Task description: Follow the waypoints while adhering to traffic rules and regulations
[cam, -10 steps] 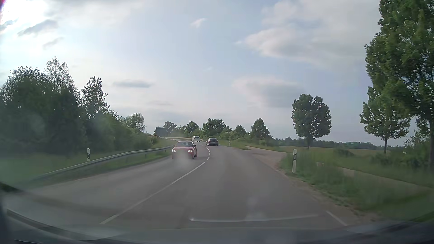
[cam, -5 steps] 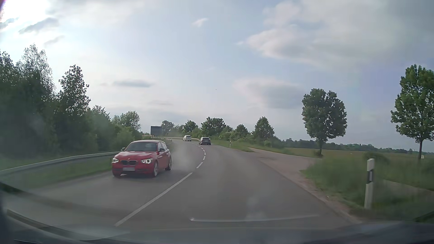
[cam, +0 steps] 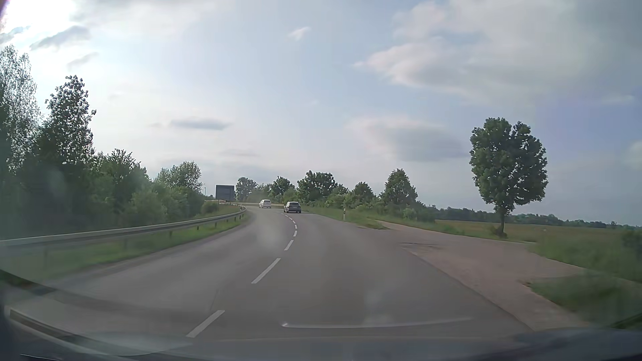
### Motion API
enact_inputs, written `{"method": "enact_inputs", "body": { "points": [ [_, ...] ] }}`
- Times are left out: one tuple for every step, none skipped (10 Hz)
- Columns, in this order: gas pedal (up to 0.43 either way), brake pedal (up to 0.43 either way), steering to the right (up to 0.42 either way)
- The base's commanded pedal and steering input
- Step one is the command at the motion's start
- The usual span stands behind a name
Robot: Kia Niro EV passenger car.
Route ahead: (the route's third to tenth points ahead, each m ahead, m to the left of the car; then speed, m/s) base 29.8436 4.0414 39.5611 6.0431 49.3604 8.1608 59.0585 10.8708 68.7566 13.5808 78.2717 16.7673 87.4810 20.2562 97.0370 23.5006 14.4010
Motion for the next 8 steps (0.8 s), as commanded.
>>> {"method": "enact_inputs", "body": {
  "points": [
    [0.339, 0.0, -0.011],
    [0.331, 0.0, -0.011],
    [0.331, 0.0, -0.013],
    [0.319, 0.0, -0.02],
    [0.319, 0.0, -0.022],
    [0.319, 0.0, -0.023],
    [0.319, 0.0, -0.025],
    [0.311, 0.0, -0.025]
  ]
}}
